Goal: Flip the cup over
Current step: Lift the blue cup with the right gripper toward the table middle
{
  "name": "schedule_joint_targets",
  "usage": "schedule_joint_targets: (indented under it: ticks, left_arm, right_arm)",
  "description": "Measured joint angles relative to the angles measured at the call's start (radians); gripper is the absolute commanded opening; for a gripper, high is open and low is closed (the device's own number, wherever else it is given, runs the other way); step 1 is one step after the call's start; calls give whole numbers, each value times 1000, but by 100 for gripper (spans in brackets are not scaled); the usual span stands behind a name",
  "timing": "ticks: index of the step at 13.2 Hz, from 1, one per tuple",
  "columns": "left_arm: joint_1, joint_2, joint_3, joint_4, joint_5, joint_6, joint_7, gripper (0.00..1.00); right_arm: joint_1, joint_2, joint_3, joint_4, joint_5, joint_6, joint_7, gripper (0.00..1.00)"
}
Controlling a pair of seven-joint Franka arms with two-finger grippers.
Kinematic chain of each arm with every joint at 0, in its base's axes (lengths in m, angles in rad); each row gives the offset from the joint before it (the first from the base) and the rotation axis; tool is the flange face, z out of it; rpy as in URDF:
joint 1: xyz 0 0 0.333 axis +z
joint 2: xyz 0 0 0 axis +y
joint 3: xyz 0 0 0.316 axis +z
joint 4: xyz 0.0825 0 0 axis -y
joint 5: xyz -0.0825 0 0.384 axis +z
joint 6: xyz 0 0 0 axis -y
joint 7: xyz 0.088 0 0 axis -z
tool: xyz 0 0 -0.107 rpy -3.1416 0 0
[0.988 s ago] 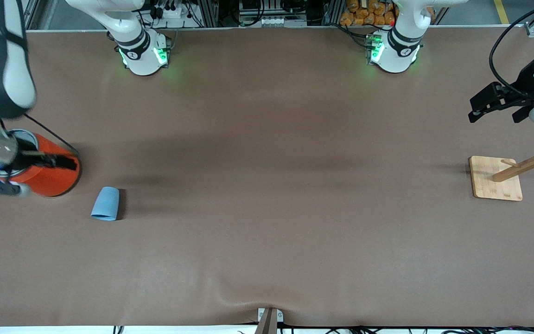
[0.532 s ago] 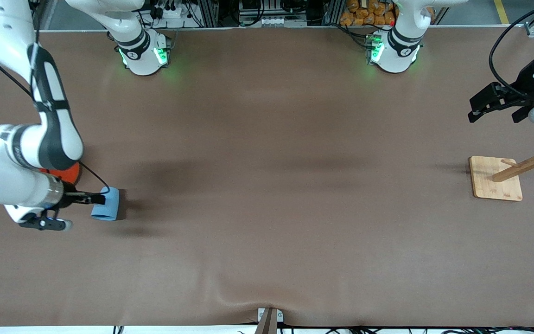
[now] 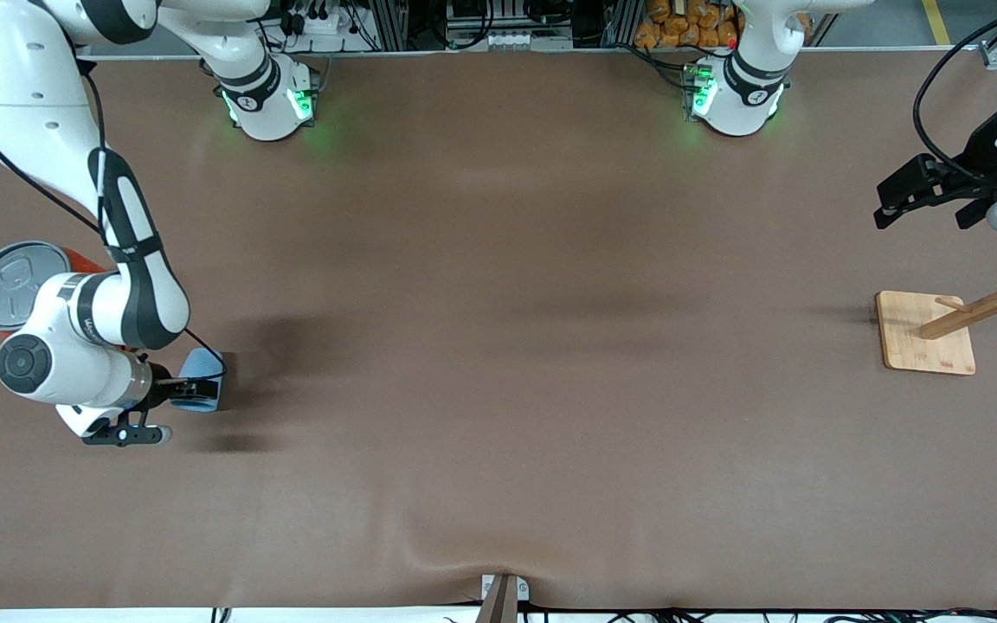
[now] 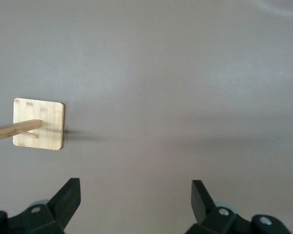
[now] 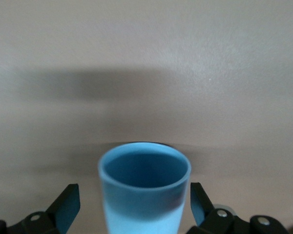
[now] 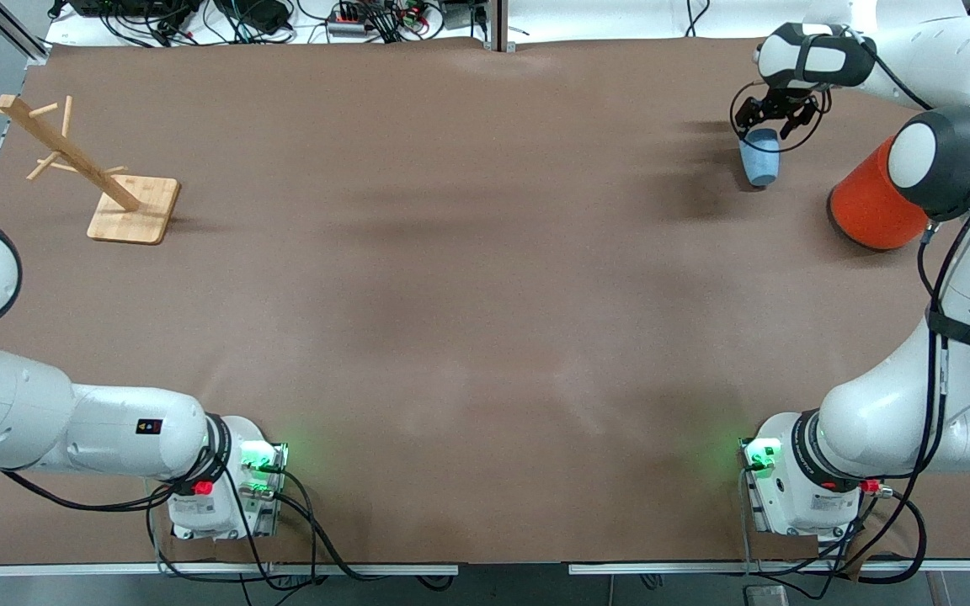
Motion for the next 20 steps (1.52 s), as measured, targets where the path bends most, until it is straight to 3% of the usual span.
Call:
schedule_joint_targets:
  ticks: [3,5,7,11,15,18,20]
  left_arm:
    - [0,0,0,0,0,0,0,100]
    - [1,0,1,0,0,0,0,100]
    - [2,1,2,0,0,-1,0,100]
    - [2,2,2,0,0,-1,0,100]
    - [2,4,2,0,0,-1,0,100]
    - [2,5,2,0,0,-1,0,100]
    - [3,5,2,0,0,-1,0,100]
  right_arm:
    - [-10,32,0,-5,0,0,-23,96]
    - [-9,39,2,-6,0,0,-34,57]
    - [-9,39,4,-5,0,-2,-87,46]
    - [-7,17,22,11,1,-12,-366,46]
    - [19,-38,174,43,0,-18,-626,47]
    - [148,-44,213,65,0,29,-712,48]
    - [262,-38,215,64,-6,97,-758,56]
